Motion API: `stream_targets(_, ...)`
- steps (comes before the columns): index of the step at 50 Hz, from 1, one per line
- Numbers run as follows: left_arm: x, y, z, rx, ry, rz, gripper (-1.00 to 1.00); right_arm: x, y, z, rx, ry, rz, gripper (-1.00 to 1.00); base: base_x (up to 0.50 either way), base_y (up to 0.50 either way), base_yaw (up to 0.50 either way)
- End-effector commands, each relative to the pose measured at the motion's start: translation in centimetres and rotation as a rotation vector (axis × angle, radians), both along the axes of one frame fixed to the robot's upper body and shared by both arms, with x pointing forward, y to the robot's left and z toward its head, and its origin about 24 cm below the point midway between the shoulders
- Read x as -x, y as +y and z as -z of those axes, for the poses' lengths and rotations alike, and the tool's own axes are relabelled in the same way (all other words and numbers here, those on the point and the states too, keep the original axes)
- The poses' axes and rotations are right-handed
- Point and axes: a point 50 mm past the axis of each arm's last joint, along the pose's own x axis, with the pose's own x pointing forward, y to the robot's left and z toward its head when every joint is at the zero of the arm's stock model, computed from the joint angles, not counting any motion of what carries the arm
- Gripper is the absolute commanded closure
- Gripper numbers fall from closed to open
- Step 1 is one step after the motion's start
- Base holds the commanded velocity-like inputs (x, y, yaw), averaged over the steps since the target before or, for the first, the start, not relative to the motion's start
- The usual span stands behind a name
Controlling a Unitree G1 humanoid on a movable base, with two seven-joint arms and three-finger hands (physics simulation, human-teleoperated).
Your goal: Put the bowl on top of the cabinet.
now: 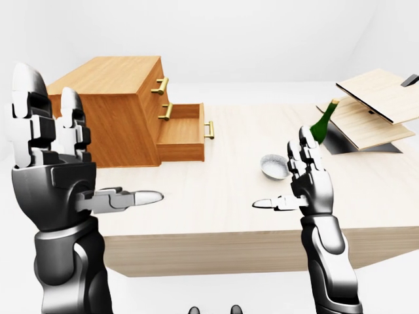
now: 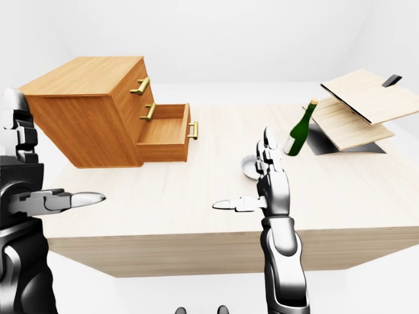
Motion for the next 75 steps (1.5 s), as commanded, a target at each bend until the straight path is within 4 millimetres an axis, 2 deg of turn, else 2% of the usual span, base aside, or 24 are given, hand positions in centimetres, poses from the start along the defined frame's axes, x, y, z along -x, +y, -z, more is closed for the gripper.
stream_targets(1,1.1,0.4,-1.5,-0.004,-0.088,-0.004,-1.0,0.0,0.0,0.3,0.002,0.012,0.0,-1.0,0.0,0.5,0.0)
stream_targets(8,1.4,0.6,-2.0,-0.004,-0.116,-0.007,-1.0,-0.1,0.1,0.3,0.002,0.014,-0.001,-1.0,0.0,0.47,0.0)
stream_targets(45,3.2,4.0,-5.4,0.019,-0.273,-0.071,-1.0,-0.1,-0.4,-0.6,-0.008,-0.025,0.006,-1.0,0.0,0.0,0.0)
stream_targets(65,3.8,4.9,-6.3,0.04,-0.312,-0.081,-1.0,-0.2,-0.4,-0.4,-0.007,-0.018,0.01,-1.0,0.48,0.0,0.0)
stream_targets(75,4.1,5.1,-6.6,0.048,-0.322,-0.08,-1.0,-0.1,-0.4,-0.3,-0.006,-0.015,0.006,-1.0,0.02,0.04,0.0)
